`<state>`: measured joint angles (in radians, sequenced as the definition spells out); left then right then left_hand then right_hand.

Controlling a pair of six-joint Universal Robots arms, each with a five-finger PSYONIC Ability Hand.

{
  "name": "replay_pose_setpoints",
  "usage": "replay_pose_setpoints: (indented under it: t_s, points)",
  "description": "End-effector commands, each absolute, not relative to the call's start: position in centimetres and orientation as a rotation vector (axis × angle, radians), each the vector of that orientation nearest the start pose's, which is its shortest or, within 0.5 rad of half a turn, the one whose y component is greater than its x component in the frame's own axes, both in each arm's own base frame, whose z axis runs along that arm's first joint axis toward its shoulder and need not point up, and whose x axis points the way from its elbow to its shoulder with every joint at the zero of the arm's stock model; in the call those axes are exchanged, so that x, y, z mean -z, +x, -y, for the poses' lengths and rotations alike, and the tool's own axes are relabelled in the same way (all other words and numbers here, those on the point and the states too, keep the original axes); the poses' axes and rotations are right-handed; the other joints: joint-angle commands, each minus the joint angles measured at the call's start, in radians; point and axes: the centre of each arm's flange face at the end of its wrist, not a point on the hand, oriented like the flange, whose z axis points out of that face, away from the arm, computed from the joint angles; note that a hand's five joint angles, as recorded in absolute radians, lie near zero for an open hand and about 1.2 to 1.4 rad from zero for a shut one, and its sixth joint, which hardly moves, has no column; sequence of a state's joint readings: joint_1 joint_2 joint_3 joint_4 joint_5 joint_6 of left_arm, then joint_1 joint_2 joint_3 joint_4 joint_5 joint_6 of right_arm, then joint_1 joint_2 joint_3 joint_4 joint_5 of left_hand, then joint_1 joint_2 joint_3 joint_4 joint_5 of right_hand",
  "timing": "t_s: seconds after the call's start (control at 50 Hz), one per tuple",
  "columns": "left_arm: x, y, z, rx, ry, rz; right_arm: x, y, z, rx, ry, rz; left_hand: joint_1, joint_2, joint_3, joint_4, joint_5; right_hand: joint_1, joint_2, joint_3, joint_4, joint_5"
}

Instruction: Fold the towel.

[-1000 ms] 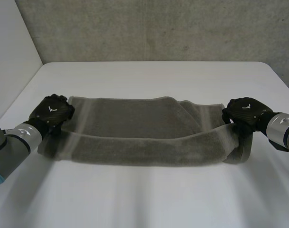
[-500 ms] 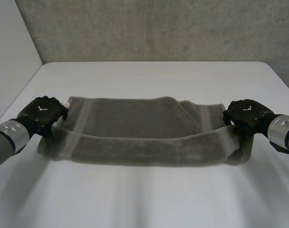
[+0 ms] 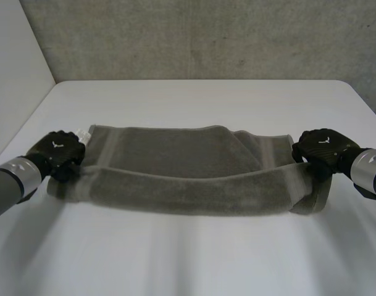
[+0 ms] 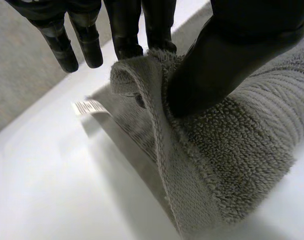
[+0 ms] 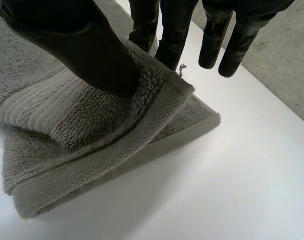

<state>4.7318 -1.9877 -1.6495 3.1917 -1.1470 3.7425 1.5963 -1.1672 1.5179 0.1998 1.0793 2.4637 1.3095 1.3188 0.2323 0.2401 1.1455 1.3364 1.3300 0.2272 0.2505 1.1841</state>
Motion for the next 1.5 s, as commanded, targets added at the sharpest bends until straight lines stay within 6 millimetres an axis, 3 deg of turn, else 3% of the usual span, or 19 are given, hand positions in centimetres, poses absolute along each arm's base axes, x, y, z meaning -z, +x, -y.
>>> replay_pose_setpoints:
  t_s: [0.02,0.12,0.38,0.56,0.68,0.74,0.78,0.84,0.92,1.04,1.12,1.32,1.38,1.5]
  points:
    - [-18.8,-16.0,31.5,1.821,1.064,-2.322,-20.7,17.8,30.3,1.614,-1.213,-2.298,0.087,0.077,-0.058,-0.066,0.076,0.06,0.066,-0.053,-0.076,0.038]
    - [-21.0,-15.0,29.6,1.871,1.011,-2.263,-22.6,17.1,28.9,1.613,-1.19,-2.307,0.087,0.077,-0.058,-0.066,0.076,0.06,0.066,-0.053,-0.076,0.038]
    - [-23.4,-12.4,26.5,2.025,0.863,-2.277,-26.3,15.1,26.0,1.723,-1.136,-2.273,0.087,0.077,-0.058,-0.066,0.076,0.06,0.066,-0.053,-0.076,0.038]
    - [-25.3,-11.3,26.1,2.124,0.774,-2.246,-29.2,14.0,25.5,1.798,-1.127,-2.232,0.087,0.077,-0.058,-0.066,0.076,0.06,0.066,-0.053,-0.076,0.038]
    - [-25.5,-11.4,26.5,2.154,0.746,-2.269,-29.8,14.1,25.9,1.822,-1.147,-2.204,0.087,0.077,-0.058,-0.066,0.076,0.06,0.066,-0.053,-0.076,0.038]
    - [-25.0,-11.2,27.4,2.144,0.739,-2.298,-29.3,14.1,26.5,1.803,-1.156,-2.205,0.087,0.077,-0.058,-0.066,0.076,0.06,0.066,-0.053,-0.076,0.038]
    - [-24.4,-11.3,28.2,2.135,0.746,-2.319,-28.0,13.9,28.2,1.743,-1.158,-2.242,0.087,0.077,-0.058,-0.066,0.076,0.06,0.066,-0.053,-0.076,0.038]
    - [-23.4,-12.3,29.5,2.129,0.803,-2.358,-27.3,14.2,28.9,1.706,-1.176,-2.241,0.087,0.077,-0.058,-0.066,0.076,0.06,0.066,-0.053,-0.076,0.038]
    - [-21.1,-13.6,31.9,2.051,0.811,-2.43,-25.4,16.2,30.3,1.616,-1.254,-2.227,0.087,0.077,-0.058,-0.066,0.076,0.06,0.066,-0.053,-0.076,0.038]
    - [-19.3,-13.8,34.5,1.976,0.76,-2.449,-22.9,18.5,31.9,1.551,-1.329,-2.264,0.087,0.077,-0.058,-0.066,0.076,0.06,0.066,-0.053,-0.076,0.038]
    - [-17.5,-14.7,36.8,1.954,0.77,-2.474,-21.8,19.4,32.8,1.553,-1.353,-2.246,0.087,0.077,-0.058,-0.066,0.076,0.06,0.066,-0.053,-0.076,0.038]
    - [-15.6,-16.2,40.1,1.956,0.775,-2.442,-18.7,20.6,37.7,1.792,-1.351,-2.214,0.087,0.077,-0.058,-0.066,0.076,0.06,0.066,-0.053,-0.076,0.038]
    - [-15.0,-16.3,41.2,1.954,0.747,-2.423,-18.4,20.6,38.3,1.811,-1.342,-2.222,0.087,0.077,-0.058,-0.066,0.076,0.06,0.066,-0.053,-0.076,0.038]
    - [-14.2,-16.7,42.2,1.959,0.748,-2.415,-16.7,20.7,39.9,1.808,-1.333,-2.23,0.087,0.077,-0.058,-0.066,0.076,0.06,0.066,-0.053,-0.076,0.038]
